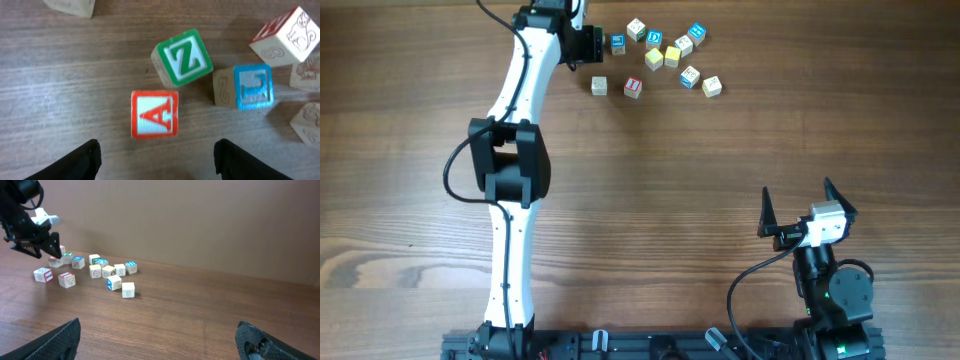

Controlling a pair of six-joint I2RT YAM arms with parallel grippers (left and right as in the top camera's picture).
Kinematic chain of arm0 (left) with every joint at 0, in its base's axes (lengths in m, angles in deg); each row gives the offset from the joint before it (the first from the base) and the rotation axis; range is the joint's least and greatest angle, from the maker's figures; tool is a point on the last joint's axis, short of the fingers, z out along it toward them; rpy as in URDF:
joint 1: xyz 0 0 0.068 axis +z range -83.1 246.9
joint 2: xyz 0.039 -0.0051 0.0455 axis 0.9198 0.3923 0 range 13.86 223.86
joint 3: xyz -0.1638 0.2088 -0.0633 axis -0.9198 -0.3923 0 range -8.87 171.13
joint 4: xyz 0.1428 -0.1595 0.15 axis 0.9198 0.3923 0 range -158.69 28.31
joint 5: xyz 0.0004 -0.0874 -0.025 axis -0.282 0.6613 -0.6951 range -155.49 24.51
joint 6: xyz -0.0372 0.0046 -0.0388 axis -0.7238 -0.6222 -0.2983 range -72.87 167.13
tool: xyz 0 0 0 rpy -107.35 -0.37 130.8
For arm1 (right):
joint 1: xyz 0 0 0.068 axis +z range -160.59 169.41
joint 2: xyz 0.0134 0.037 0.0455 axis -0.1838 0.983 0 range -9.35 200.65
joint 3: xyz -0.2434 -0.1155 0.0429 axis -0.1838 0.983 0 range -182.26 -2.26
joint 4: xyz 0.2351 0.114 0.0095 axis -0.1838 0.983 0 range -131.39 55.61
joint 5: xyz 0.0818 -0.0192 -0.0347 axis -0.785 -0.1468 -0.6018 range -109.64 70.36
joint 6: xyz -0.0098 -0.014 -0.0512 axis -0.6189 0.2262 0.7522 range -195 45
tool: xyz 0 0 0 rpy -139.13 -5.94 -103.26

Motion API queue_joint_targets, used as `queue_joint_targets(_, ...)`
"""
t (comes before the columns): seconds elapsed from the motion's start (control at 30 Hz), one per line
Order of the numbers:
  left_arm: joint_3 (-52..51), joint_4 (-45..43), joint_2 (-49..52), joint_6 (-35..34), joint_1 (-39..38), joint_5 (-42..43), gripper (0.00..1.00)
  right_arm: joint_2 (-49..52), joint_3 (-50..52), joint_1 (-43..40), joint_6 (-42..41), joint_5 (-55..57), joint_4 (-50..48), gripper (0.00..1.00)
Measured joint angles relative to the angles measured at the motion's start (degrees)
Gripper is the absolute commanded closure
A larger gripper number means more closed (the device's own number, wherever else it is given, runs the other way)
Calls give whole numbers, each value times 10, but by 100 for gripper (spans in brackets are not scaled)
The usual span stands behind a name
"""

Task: Form a circle

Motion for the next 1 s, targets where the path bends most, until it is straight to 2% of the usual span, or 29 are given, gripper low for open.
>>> queue_joint_targets(0.1, 0, -35, 11, 0, 0, 0, 26, 0, 0, 0, 0, 0, 0, 0)
queue_joint_targets(0.3, 0, -80, 37, 0, 0, -2, 52, 0, 0, 0, 0, 0, 0, 0)
queue_joint_targets(0.4, 0, -87, 37, 0, 0, -2, 52, 0, 0, 0, 0, 0, 0, 0)
queue_joint_targets(0.53, 0, -88, 37, 0, 0, -9, 72, 0, 0, 0, 0, 0, 0, 0)
queue_joint_targets(0.7, 0, -99, 37, 0, 0, -24, 79, 0, 0, 0, 0, 0, 0, 0)
queue_joint_targets(0.87, -2, -32, 12, 0, 0, -30, 80, 0, 0, 0, 0, 0, 0, 0)
queue_joint_targets(0.93, -2, 14, -30, 0, 0, -31, 81, 0, 0, 0, 0, 0, 0, 0)
queue_joint_targets(1.0, -3, 117, -142, 0, 0, -30, 82, 0, 0, 0, 0, 0, 0, 0)
